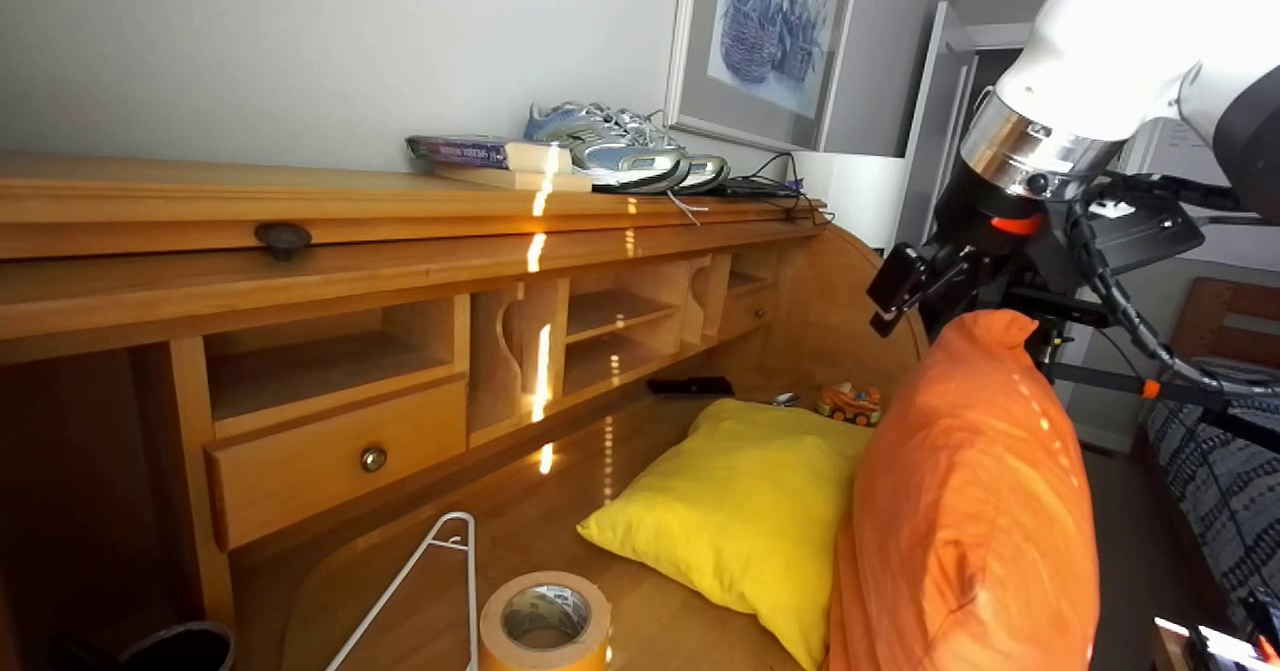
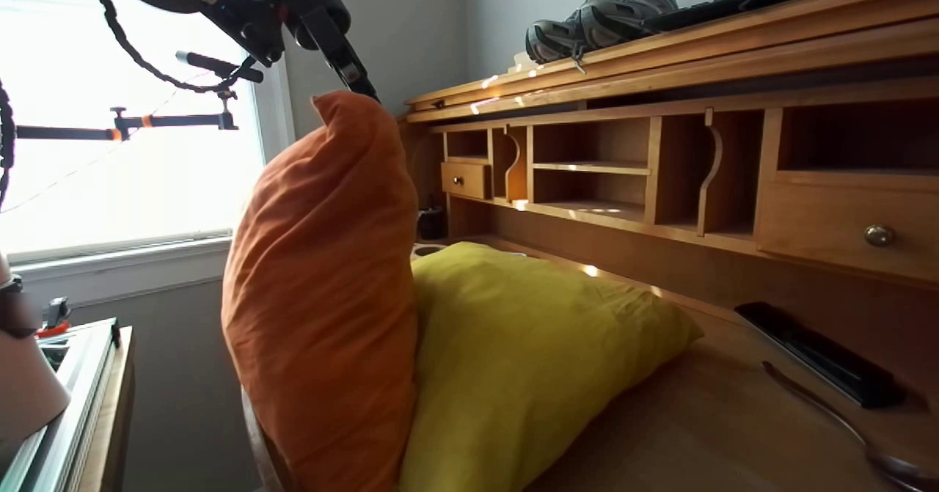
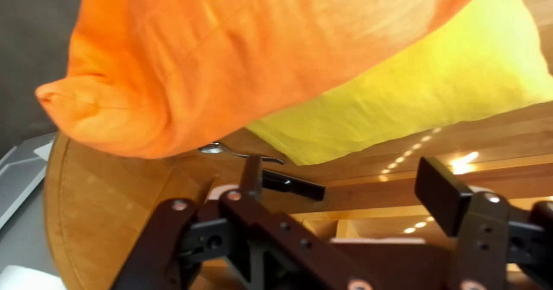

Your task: Put the orange pillow on the headrest of the chair

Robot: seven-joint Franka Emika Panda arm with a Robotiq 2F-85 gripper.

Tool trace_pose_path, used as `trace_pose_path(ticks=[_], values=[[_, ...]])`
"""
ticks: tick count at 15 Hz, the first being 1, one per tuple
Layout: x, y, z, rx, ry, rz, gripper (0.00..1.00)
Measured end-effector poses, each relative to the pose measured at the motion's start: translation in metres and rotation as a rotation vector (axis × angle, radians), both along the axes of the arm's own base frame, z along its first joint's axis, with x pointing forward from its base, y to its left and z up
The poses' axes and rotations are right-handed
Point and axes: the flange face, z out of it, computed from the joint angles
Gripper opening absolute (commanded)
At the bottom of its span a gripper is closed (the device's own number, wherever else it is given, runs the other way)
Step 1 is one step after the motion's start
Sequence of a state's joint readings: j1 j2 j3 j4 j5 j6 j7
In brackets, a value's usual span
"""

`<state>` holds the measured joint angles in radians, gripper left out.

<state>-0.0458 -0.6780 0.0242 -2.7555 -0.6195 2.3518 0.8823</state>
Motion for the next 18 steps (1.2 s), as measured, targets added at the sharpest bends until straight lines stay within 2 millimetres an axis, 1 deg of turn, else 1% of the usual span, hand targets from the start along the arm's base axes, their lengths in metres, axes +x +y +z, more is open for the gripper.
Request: trace_pose_path(ticks=[2,3,4,6,7,8,11,13,18], values=[[0.004,0.005,-0.008,0.057,0.018,0.031,0.42],[0.005,0.006,-0.012,0.081,0.034,0.041,0.35],[0.007,0.006,-0.016,0.105,0.050,0.048,0.27],[0.008,0.004,-0.024,0.163,0.081,0.057,0.13],[0.008,0.004,-0.026,0.191,0.090,0.059,0.05],[0.008,0.004,-0.026,0.213,0.093,0.060,0.00],[0.008,0.009,-0.020,0.234,0.088,0.074,0.00],[0.002,0.013,-0.016,0.221,0.117,0.073,0.00],[-0.031,0.014,-0.014,0.146,0.306,0.005,0.00]])
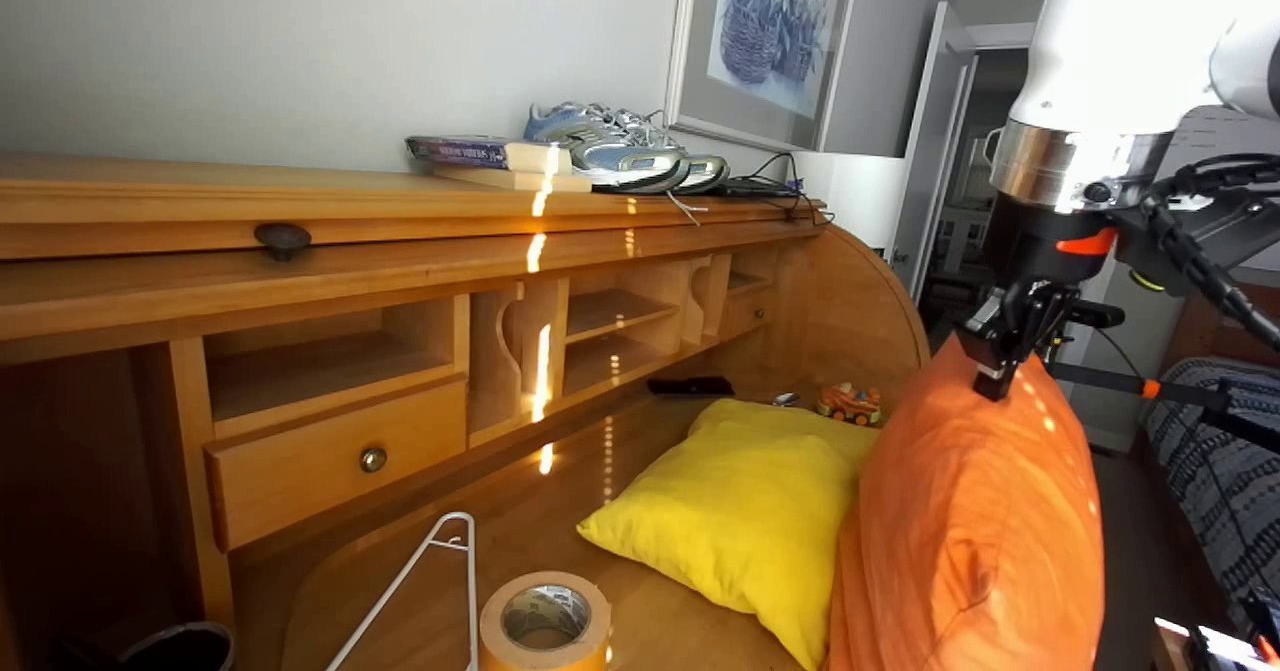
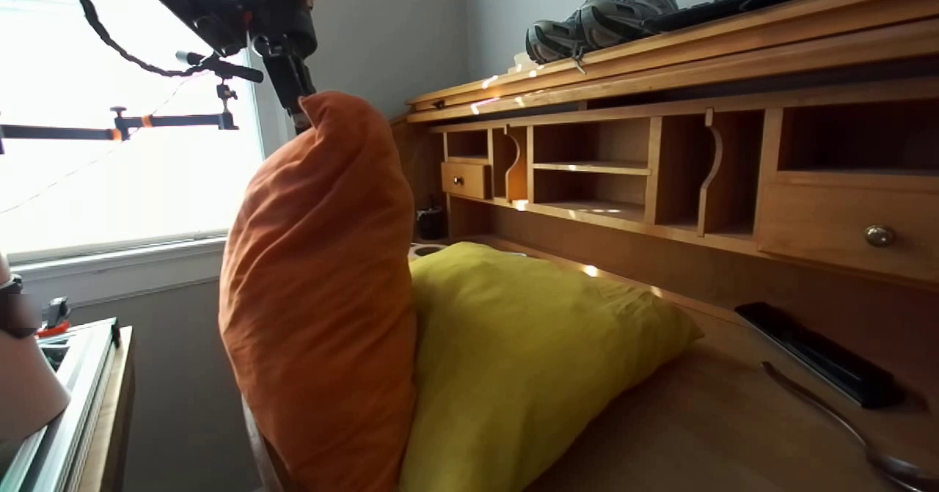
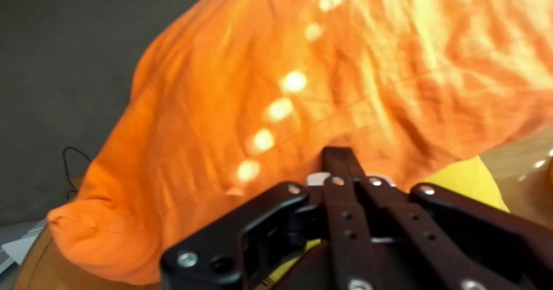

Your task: Put the orange pillow on the headrest of the chair

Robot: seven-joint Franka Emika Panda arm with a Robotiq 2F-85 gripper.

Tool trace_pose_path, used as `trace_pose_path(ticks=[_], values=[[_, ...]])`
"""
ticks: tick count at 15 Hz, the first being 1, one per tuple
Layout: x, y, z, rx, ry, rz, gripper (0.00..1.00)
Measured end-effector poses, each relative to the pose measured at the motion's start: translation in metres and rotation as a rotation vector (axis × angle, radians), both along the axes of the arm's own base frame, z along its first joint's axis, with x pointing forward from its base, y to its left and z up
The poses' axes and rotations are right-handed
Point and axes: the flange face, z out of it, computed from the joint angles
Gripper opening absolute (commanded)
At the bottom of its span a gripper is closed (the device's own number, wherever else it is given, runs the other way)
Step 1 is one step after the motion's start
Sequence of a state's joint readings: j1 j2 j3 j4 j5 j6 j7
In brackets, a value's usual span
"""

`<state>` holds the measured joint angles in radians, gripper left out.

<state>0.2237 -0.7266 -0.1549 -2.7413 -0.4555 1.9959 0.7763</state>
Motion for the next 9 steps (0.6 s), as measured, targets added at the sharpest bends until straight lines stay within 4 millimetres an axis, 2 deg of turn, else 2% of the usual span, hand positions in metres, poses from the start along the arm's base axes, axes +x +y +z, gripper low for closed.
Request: trace_pose_path(ticks=[4,9], values=[[-0.016,0.001,0.004,-0.042,0.071,-0.017,0.00],[-0.006,-0.018,-0.002,-0.102,0.064,0.042,0.00]])
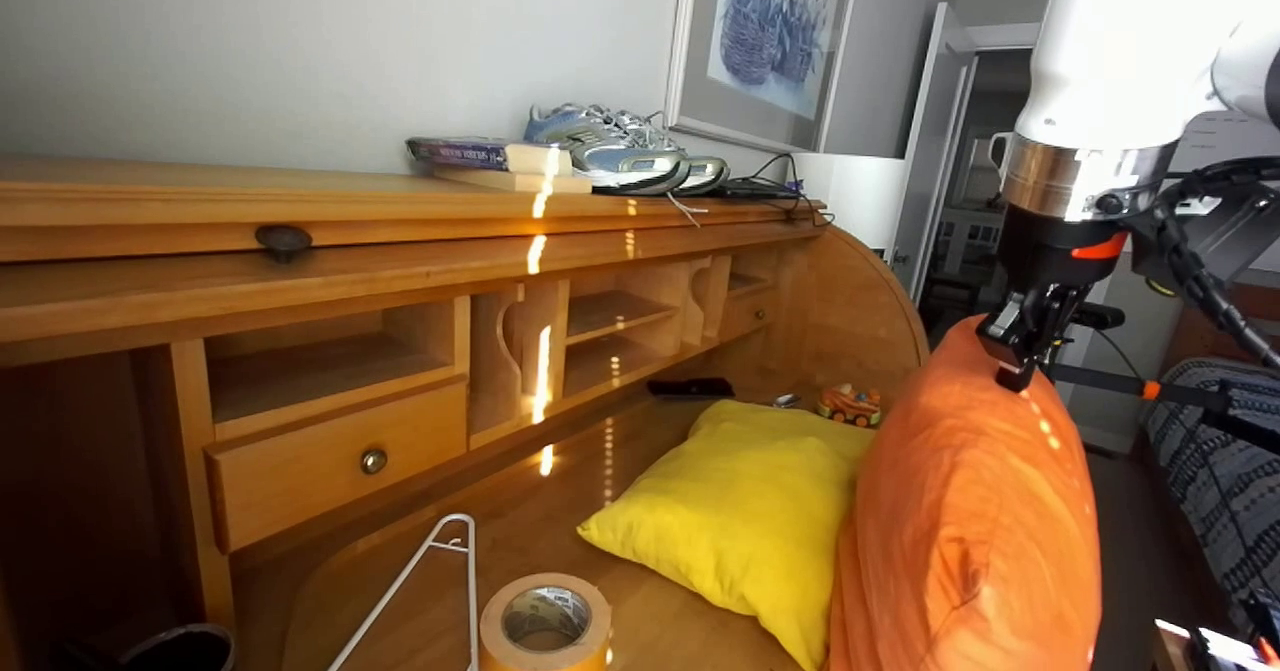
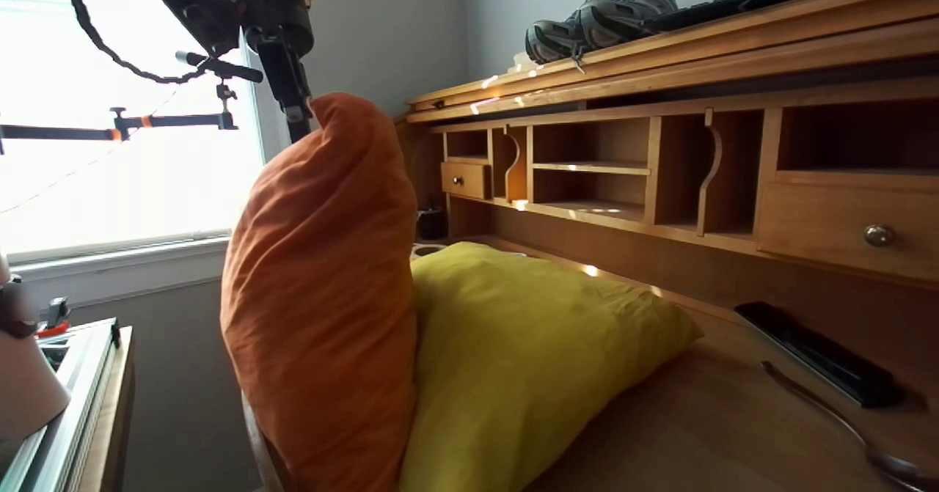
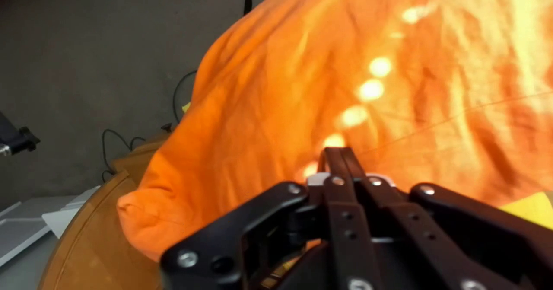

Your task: Put the orange pillow on the headrest of the chair

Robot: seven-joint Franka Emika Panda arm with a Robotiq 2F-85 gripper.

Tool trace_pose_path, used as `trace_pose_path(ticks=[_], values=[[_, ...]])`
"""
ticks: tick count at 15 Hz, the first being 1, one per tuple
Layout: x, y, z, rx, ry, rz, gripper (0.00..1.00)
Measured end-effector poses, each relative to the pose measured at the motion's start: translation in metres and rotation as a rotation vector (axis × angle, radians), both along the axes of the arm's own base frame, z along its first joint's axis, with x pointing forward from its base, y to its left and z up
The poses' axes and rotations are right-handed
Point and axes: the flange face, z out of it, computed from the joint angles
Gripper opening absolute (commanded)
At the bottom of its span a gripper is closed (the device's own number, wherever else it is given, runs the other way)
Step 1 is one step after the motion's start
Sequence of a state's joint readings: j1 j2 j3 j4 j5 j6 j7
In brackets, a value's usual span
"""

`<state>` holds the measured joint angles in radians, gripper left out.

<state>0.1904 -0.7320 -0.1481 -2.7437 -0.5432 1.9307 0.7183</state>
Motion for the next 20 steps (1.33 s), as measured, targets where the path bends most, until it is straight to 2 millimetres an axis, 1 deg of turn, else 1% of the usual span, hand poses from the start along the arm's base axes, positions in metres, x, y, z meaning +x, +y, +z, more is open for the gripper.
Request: trace_pose_path(ticks=[3,5,8,11,14,17,20], values=[[0.011,-0.007,-0.006,-0.041,-0.023,0.065,0.00],[0.018,-0.015,-0.015,-0.030,-0.019,0.081,0.00],[0.023,-0.038,-0.038,0.019,0.027,0.065,0.00],[0.021,-0.068,-0.063,0.066,0.094,0.022,0.00],[0.022,-0.093,-0.084,0.083,0.114,0.025,0.00],[0.027,-0.110,-0.105,0.085,0.104,0.068,0.00],[0.029,-0.123,-0.133,0.096,0.118,0.095,0.00]])
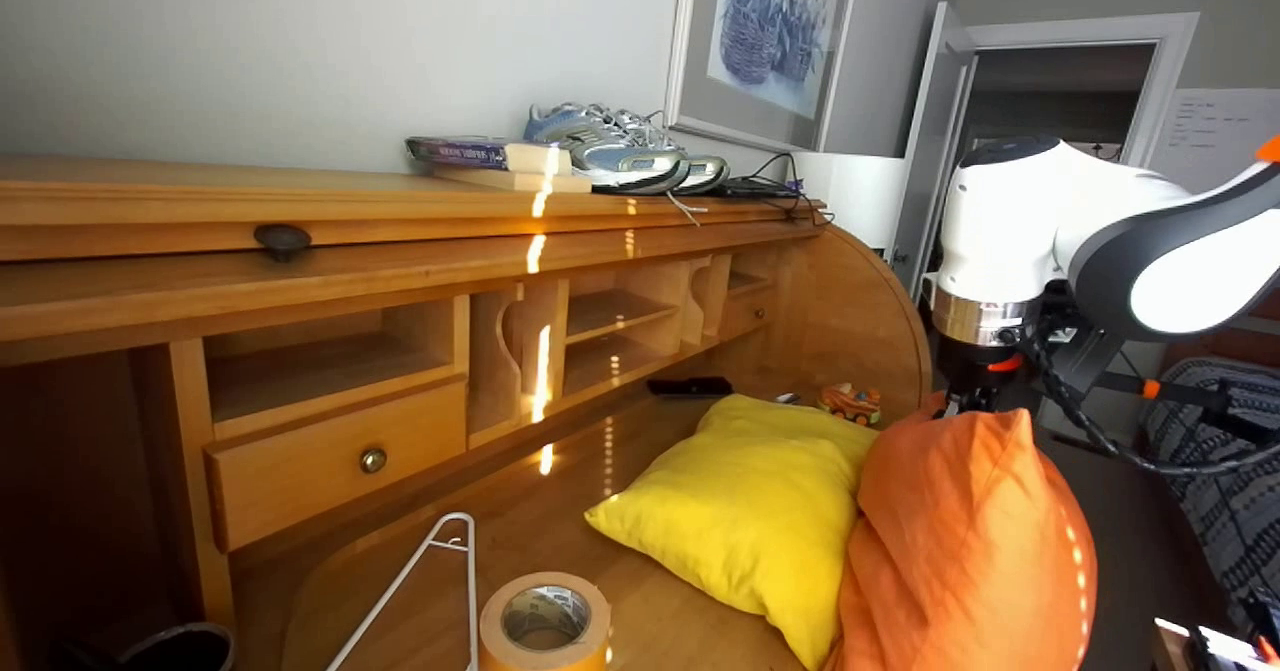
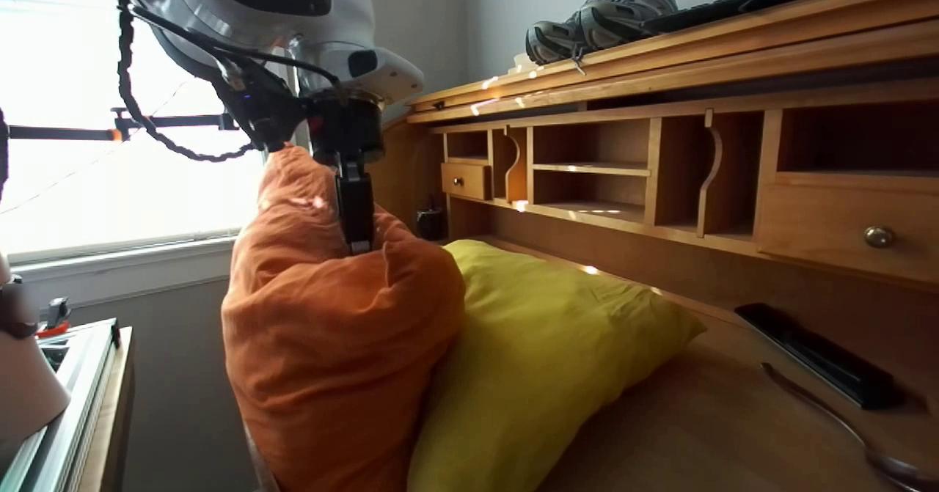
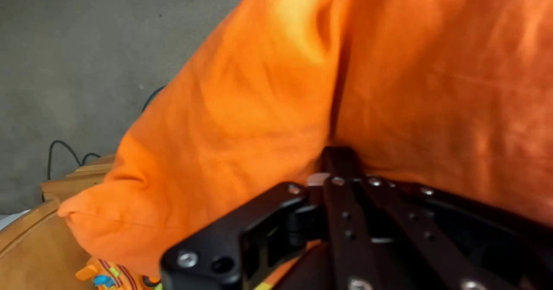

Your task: Put the orange pillow on the headrest of the chair

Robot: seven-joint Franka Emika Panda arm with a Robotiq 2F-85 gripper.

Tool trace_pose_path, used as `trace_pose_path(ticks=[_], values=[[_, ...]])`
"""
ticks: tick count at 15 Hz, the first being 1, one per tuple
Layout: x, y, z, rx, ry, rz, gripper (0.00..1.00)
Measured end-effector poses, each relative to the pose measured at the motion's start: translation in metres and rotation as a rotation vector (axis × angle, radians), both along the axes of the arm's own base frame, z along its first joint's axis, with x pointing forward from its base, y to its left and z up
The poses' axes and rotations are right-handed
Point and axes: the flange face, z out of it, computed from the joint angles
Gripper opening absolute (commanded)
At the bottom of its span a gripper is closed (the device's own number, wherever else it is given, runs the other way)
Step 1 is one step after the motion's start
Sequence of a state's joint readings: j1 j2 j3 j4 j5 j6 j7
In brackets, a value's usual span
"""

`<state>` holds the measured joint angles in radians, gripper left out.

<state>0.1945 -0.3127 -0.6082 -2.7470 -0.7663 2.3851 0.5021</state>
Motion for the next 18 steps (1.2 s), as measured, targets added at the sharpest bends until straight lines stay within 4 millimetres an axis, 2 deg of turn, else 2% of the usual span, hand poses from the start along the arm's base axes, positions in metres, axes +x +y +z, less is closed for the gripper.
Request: trace_pose_path(ticks=[3,11,13,18], values=[[0.004,-0.003,-0.023,0.018,0.001,0.031,0.00],[0.017,0.014,-0.065,0.120,0.040,0.101,0.00],[0.020,0.018,-0.065,0.114,0.043,0.122,0.00],[0.029,0.041,-0.044,0.069,0.007,0.182,0.00]])
